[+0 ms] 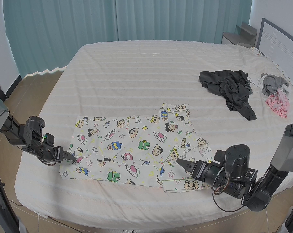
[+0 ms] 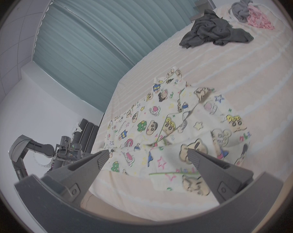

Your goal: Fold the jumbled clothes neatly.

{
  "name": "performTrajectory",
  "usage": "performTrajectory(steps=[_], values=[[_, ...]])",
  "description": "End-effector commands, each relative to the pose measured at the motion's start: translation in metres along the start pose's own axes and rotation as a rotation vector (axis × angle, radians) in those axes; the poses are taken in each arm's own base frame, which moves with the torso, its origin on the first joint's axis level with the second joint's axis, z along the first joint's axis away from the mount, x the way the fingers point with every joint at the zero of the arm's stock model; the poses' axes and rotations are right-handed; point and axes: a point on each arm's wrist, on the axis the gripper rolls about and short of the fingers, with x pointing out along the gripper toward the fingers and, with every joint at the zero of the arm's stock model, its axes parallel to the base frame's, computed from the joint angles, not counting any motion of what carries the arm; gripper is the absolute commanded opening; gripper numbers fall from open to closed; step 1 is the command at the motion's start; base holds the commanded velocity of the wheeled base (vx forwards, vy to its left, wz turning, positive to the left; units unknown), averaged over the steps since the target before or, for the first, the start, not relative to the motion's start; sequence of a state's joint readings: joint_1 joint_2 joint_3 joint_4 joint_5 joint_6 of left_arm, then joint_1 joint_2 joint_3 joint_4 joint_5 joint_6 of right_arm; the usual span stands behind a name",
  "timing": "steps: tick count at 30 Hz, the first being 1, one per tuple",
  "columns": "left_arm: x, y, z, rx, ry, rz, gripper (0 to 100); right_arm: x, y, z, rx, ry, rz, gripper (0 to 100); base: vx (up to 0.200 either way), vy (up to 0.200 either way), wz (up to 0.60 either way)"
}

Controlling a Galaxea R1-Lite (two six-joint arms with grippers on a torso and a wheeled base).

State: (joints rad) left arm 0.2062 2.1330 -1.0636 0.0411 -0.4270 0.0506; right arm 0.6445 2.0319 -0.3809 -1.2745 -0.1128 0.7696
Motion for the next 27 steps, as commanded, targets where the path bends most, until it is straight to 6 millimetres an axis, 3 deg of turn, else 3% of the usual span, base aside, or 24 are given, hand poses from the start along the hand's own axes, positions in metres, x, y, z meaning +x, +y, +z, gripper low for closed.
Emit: performTrajectory(steps=[1, 3, 9, 16, 27], values=[[-0.003, 0.001, -0.002, -0.005, -0.005, -0.004, 100, 0.003, -0.015, 0.015, -0.013, -0.045, -0.049, 100, 0.000, 0.000, 0.00], [-0.017, 0.000, -0.003, -0.025, -0.033, -0.010, 100, 0.012, -0.041, 0.023, -0.062, -0.044, -0.121, 100, 0.000, 0.000, 0.00], [-0.049, -0.010, -0.006, -0.125, -0.097, -0.078, 100, 0.039, -0.077, 0.030, -0.085, -0.002, -0.161, 100, 0.000, 0.000, 0.00], [-0.066, -0.011, -0.022, -0.160, -0.120, -0.136, 100, 0.049, -0.091, 0.038, -0.115, 0.139, -0.067, 100, 0.000, 0.000, 0.00], [-0.066, -0.012, -0.028, -0.153, -0.130, -0.140, 100, 0.070, -0.098, 0.041, -0.121, 0.191, -0.015, 100, 0.000, 0.000, 0.00]])
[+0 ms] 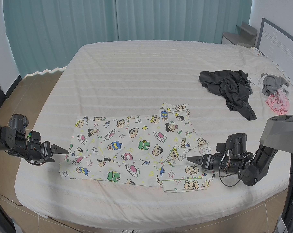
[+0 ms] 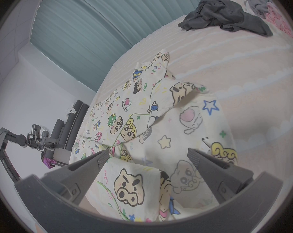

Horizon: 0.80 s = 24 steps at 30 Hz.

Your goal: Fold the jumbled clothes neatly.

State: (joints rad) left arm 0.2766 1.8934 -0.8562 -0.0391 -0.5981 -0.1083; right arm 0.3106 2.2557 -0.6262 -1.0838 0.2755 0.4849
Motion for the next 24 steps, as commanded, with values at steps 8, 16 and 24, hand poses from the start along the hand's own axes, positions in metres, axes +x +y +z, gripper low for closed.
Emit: performTrajectory(steps=[8, 16, 24], values=[[0.0005, 0.0009, -0.0019, -0.017, 0.005, -0.001, 100, 0.0088, -0.0020, -0.0090, -0.001, 0.059, 0.049, 0, 0.000, 0.000, 0.00], [0.0008, 0.0010, -0.0009, -0.048, -0.001, -0.001, 100, 0.0101, -0.0024, -0.0114, -0.002, 0.066, 0.048, 0, 0.000, 0.000, 0.00], [-0.0002, 0.0025, -0.0002, -0.055, -0.008, 0.003, 100, 0.0043, 0.0002, -0.0049, -0.026, -0.005, 0.074, 0, 0.000, 0.000, 0.00]])
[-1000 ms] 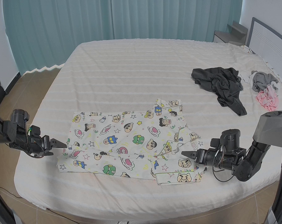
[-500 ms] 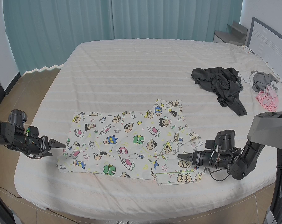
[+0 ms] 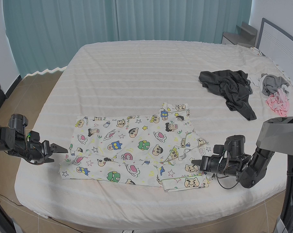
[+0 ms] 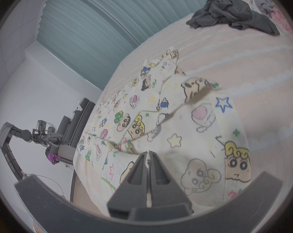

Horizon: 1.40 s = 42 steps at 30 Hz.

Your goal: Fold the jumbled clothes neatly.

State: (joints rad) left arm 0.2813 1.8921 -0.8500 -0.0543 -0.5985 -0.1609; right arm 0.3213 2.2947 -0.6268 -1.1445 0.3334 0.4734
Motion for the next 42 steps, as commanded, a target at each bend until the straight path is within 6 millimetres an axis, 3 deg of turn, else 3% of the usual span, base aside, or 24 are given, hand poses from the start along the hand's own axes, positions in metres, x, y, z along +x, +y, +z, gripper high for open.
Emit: performTrajectory(steps=[1, 15, 31, 32, 35, 42], values=[[0.001, 0.001, -0.001, -0.004, 0.004, 0.002, 100, -0.004, 0.001, 0.001, -0.008, -0.028, 0.012, 0, 0.000, 0.000, 0.00], [0.000, 0.002, 0.000, -0.004, 0.001, 0.007, 100, -0.004, -0.009, 0.027, -0.020, -0.144, 0.015, 0, 0.000, 0.000, 0.00], [0.003, 0.003, -0.005, -0.012, 0.018, 0.007, 100, 0.011, -0.018, 0.023, -0.015, -0.133, 0.005, 0, 0.000, 0.000, 0.00], [0.003, 0.003, -0.005, -0.012, 0.018, 0.007, 100, 0.011, -0.018, 0.023, -0.015, -0.133, 0.005, 100, 0.000, 0.000, 0.00], [0.003, 0.000, -0.011, -0.020, 0.035, 0.004, 100, 0.011, -0.020, 0.025, -0.012, -0.142, -0.005, 100, 0.000, 0.000, 0.00], [-0.002, -0.042, -0.031, -0.286, 0.076, -0.032, 100, -0.005, -0.010, 0.035, -0.004, -0.228, -0.072, 100, 0.000, 0.000, 0.00]])
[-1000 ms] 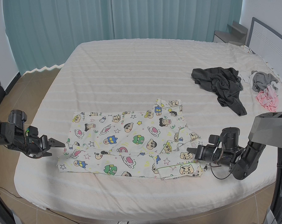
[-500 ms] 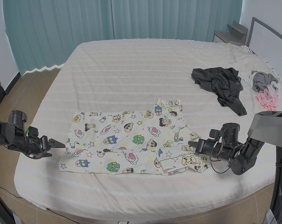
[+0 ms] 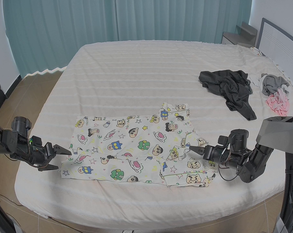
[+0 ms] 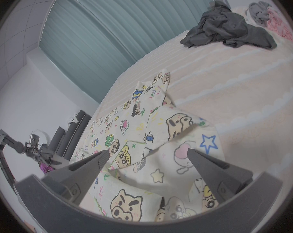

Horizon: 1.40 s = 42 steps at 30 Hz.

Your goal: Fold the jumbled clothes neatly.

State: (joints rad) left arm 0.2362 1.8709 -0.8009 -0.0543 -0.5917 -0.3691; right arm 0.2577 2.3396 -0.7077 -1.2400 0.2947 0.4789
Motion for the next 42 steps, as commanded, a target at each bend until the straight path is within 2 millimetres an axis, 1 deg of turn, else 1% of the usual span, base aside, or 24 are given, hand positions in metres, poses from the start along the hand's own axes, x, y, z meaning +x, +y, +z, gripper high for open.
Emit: performTrajectory(steps=[1, 3, 4, 8, 10, 12, 13, 14, 15, 16, 18, 20, 21, 27, 34, 37, 42], values=[[-0.005, -0.030, -0.028, -0.112, 0.040, -0.017, 100, -0.015, 0.010, 0.011, 0.008, -0.079, -0.059, 100, 0.000, 0.000, 0.00], [0.001, -0.032, -0.041, -0.155, 0.068, 0.025, 100, -0.022, 0.015, 0.010, 0.028, -0.105, -0.080, 100, 0.000, 0.000, 0.00], [0.006, -0.032, -0.049, -0.191, 0.078, 0.065, 100, -0.028, 0.020, 0.005, 0.048, -0.117, -0.091, 100, 0.000, 0.000, 0.00], [0.013, -0.030, -0.056, -0.269, 0.058, 0.112, 100, -0.038, 0.033, -0.007, 0.108, -0.140, -0.134, 100, 0.000, 0.000, 0.00], [0.020, -0.024, -0.059, -0.308, 0.037, 0.116, 100, -0.042, 0.042, -0.019, 0.153, -0.149, -0.181, 100, 0.000, 0.000, 0.00], [0.032, -0.015, -0.062, -0.324, 0.000, 0.141, 100, -0.044, 0.051, -0.029, 0.203, -0.156, -0.213, 100, 0.000, 0.000, 0.00], [0.036, -0.013, -0.063, -0.326, -0.014, 0.151, 100, -0.044, 0.053, -0.031, 0.218, -0.160, -0.217, 100, 0.000, 0.000, 0.00], [0.045, -0.008, -0.067, -0.327, -0.040, 0.176, 100, -0.046, 0.061, -0.034, 0.252, -0.170, -0.218, 100, 0.000, 0.000, 0.00], [0.048, -0.007, -0.068, -0.326, -0.044, 0.183, 100, -0.046, 0.063, -0.034, 0.258, -0.174, -0.215, 100, 0.000, 0.000, 0.00], [0.062, -0.003, -0.074, -0.334, -0.073, 0.213, 100, -0.047, 0.071, -0.037, 0.281, -0.174, -0.202, 100, 0.000, 0.000, 0.00], [0.075, 0.000, -0.077, -0.342, -0.117, 0.234, 100, -0.047, 0.076, -0.042, 0.279, -0.165, -0.195, 100, 0.000, 0.000, 0.00], [0.080, 0.001, -0.079, -0.344, -0.146, 0.249, 100, -0.047, 0.077, -0.044, 0.278, -0.160, -0.196, 100, 0.000, 0.000, 0.00], [0.084, 0.004, -0.079, -0.341, -0.201, 0.275, 100, -0.048, 0.077, -0.048, 0.280, -0.144, -0.199, 100, 0.000, 0.000, 0.00], [0.085, 0.007, -0.085, -0.357, -0.219, 0.295, 100, -0.047, 0.073, -0.056, 0.285, -0.121, -0.218, 100, 0.000, 0.000, 0.00], [0.088, 0.005, -0.080, -0.389, -0.246, 0.286, 100, -0.049, 0.074, -0.055, 0.285, -0.138, -0.203, 100, 0.000, 0.000, 0.00], [0.090, -0.001, -0.068, -0.437, -0.322, 0.249, 100, -0.054, 0.075, -0.058, 0.282, -0.143, -0.189, 100, 0.000, 0.000, 0.00], [0.090, -0.005, -0.062, -0.442, -0.391, 0.186, 100, -0.056, 0.078, -0.061, 0.276, -0.139, -0.175, 100, 0.000, 0.000, 0.00]])
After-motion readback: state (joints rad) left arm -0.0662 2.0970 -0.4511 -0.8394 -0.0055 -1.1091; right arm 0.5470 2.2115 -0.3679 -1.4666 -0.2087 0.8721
